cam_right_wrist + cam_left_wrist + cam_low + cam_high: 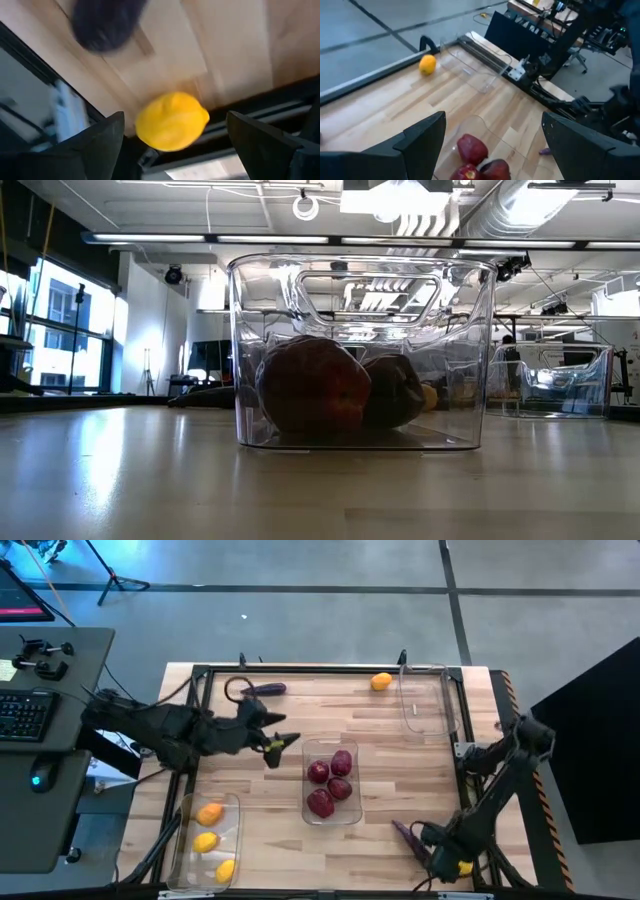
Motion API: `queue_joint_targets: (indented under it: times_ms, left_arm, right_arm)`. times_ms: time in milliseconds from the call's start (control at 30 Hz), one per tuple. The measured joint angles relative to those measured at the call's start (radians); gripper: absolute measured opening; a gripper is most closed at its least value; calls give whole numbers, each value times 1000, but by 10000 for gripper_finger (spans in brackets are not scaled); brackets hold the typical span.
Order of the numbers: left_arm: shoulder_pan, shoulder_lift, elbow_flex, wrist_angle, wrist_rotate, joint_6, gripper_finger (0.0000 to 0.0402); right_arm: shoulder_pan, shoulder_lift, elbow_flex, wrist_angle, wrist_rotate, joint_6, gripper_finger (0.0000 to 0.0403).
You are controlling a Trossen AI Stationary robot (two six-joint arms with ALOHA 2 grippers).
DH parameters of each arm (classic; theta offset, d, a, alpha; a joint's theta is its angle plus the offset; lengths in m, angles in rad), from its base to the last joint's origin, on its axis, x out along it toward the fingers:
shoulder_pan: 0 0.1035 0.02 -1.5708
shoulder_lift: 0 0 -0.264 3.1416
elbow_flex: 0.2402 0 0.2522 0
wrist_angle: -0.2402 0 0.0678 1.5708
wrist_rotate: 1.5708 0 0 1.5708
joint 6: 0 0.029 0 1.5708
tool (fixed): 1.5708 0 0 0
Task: Sort produce into baskets
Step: Put the yellow lemon into the bottom left transparent bin
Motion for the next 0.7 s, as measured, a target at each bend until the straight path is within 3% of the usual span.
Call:
queue_joint_targets:
  times_ms: [133, 267, 400, 600, 700]
  left_arm:
    - [41, -43, 0, -1, 28, 83, 315]
    - [63, -75, 0, -4, 42, 171, 315]
    - [68, -98, 0, -13, 42, 270, 315]
    - [69, -128, -43, 15, 43, 396, 315]
    - [86, -160, -127, 93, 86, 405, 315]
  right_arm:
    - [-3, 61, 0, -1, -116, -39, 334]
    - [-15, 83, 0, 51, -218, 18, 294]
    - [-24, 108, 0, 79, -312, 88, 207]
    - [-29, 128, 0, 87, -401, 157, 29]
    - [-29, 128, 0, 84, -420, 194, 16]
